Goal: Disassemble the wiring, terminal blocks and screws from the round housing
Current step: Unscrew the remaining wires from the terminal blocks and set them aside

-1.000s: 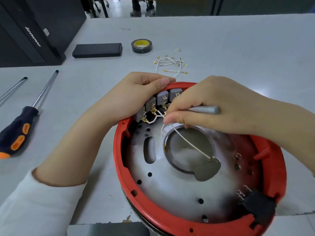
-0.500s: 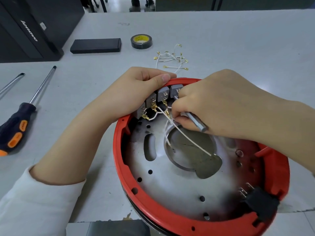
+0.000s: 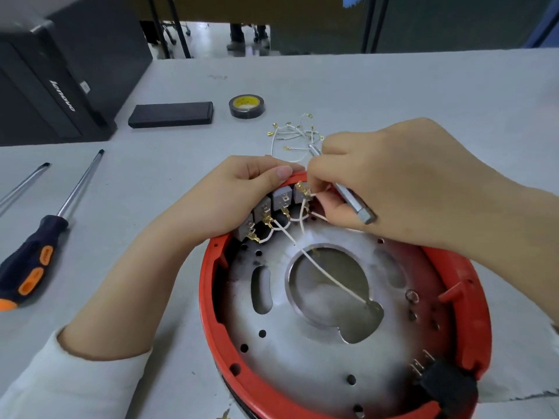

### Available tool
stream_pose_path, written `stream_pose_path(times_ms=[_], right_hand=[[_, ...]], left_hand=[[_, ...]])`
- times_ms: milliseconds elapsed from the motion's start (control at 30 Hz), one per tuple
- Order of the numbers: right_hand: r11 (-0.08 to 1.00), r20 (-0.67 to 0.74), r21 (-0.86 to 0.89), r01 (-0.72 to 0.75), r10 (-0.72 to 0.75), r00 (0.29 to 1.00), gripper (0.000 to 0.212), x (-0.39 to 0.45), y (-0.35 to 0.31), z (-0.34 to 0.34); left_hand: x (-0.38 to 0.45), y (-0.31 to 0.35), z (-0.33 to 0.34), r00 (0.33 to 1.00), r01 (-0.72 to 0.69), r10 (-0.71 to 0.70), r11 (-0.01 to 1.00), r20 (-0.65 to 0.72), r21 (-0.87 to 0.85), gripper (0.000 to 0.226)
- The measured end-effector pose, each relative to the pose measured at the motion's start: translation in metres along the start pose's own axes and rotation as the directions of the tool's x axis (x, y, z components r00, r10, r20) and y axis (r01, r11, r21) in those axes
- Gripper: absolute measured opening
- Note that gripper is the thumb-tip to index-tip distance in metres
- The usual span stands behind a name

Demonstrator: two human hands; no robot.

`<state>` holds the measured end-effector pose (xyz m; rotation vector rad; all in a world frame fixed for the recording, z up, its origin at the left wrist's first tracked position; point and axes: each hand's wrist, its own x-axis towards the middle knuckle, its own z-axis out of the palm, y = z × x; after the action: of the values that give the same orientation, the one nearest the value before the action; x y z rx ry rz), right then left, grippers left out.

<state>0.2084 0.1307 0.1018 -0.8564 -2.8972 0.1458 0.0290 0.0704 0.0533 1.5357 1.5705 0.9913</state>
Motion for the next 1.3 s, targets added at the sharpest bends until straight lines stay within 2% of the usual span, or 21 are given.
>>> stream_pose_path(times_ms=[100, 167, 200, 267, 333, 433, 500, 567, 700, 933, 1133, 1233, 1300], right_hand=[[0.989, -0.025, -0.141, 0.041, -0.045, 0.999, 0.012, 0.001, 0.015, -0.005], [0.995, -0.14, -0.095, 0.027, -0.04, 0.989, 0.012, 0.009, 0.016, -0.004], [0.999, -0.243, -0.039, 0.006, -0.016, 0.97, 0.011, 0.013, 0.02, -0.003], [0.994, -0.338, 0.089, -0.063, 0.09, 0.937, 0.012, 0.021, 0.026, 0.005], [0.972, -0.286, 0.193, -0.136, 0.188, 0.94, 0.007, 0.035, 0.034, 0.013], [0.923, -0.131, 0.302, -0.24, 0.29, 0.948, 0.006, 0.065, 0.051, 0.022], [0.908, -0.065, 0.268, -0.321, 0.35, 0.935, 0.005, 0.08, 0.06, 0.03], [0.9, -0.06, 0.207, -0.384, 0.403, 0.913, 0.007, 0.093, 0.065, 0.037], [0.882, -0.043, 0.19, -0.432, 0.447, 0.894, 0.006, 0.106, 0.066, 0.043], [0.896, -0.04, 0.221, -0.384, 0.402, 0.915, 0.02, 0.096, 0.057, 0.038], [0.864, -0.028, 0.444, -0.236, 0.277, 0.96, 0.02, 0.063, 0.037, 0.02], [0.838, -0.058, 0.522, -0.161, 0.223, 0.973, 0.023, 0.041, 0.028, 0.015], [0.808, -0.053, 0.579, -0.111, 0.174, 0.983, 0.033, 0.03, 0.022, 0.013]], left_hand=[[0.0, 0.001, -0.002, 1.0, 0.018, -0.018, 1.0, 0.015, 0.009, 0.026], [0.0, 0.002, -0.003, 0.999, 0.025, -0.026, 0.999, 0.024, 0.02, 0.027], [0.0, 0.002, -0.003, 0.999, 0.03, -0.031, 0.999, 0.024, 0.029, 0.027], [0.001, 0.002, -0.004, 0.999, 0.049, -0.05, 0.998, 0.018, 0.047, 0.028], [0.002, 0.001, -0.005, 0.999, 0.047, -0.048, 0.998, 0.024, 0.043, 0.028], [0.002, 0.001, -0.005, 0.998, 0.041, -0.042, 0.999, 0.035, 0.025, 0.028], [0.002, 0.001, -0.005, 0.998, 0.044, -0.045, 0.999, 0.036, 0.026, 0.028], [0.002, 0.001, -0.005, 0.998, 0.049, -0.05, 0.999, 0.034, 0.019, 0.028], [0.001, 0.001, -0.004, 0.998, 0.061, -0.061, 0.998, 0.023, -0.004, 0.027], [0.0, 0.001, -0.003, 0.998, 0.062, -0.062, 0.998, 0.01, 0.002, 0.027], [-0.002, 0.002, -0.006, 0.992, 0.08, -0.076, 0.996, -0.101, 0.035, 0.021], [-0.006, 0.002, -0.012, 0.992, 0.113, -0.115, 0.993, 0.06, 0.029, 0.025], [-0.007, 0.002, -0.011, 0.988, 0.098, -0.099, 0.995, 0.117, 0.014, 0.028]])
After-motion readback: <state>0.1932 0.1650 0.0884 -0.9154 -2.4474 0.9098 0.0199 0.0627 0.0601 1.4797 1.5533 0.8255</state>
